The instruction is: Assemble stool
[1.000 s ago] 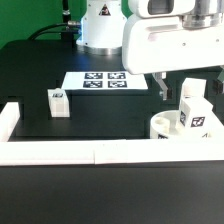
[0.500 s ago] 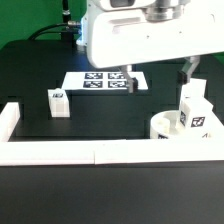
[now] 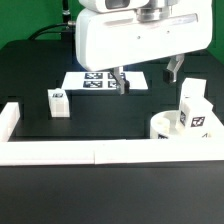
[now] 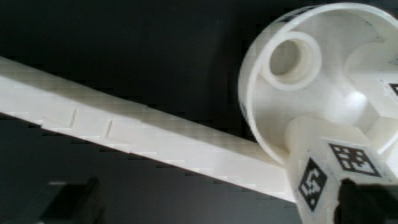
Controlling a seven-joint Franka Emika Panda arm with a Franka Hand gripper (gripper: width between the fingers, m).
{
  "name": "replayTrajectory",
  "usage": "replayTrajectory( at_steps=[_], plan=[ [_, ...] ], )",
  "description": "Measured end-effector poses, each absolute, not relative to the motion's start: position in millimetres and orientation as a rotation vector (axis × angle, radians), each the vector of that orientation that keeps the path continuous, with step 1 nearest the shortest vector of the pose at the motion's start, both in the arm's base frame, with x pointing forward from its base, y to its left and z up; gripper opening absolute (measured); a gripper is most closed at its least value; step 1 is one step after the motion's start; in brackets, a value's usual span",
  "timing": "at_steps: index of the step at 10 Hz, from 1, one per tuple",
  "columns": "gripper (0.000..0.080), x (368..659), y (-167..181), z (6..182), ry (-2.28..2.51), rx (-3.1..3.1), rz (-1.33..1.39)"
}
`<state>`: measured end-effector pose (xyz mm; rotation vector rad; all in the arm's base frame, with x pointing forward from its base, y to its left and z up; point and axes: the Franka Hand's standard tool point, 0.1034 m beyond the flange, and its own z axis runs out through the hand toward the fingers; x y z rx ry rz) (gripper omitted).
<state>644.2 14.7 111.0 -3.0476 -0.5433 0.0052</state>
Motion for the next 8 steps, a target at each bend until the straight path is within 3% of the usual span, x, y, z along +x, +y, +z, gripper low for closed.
replayTrajectory(
  at_steps=[3, 8],
  plan=[
    [0.0648, 611, -30, 110.1, -0.351, -3.07, 0.309],
    [0.0648, 593, -27, 101.3, -0.362, -2.962, 0.802]
  ],
)
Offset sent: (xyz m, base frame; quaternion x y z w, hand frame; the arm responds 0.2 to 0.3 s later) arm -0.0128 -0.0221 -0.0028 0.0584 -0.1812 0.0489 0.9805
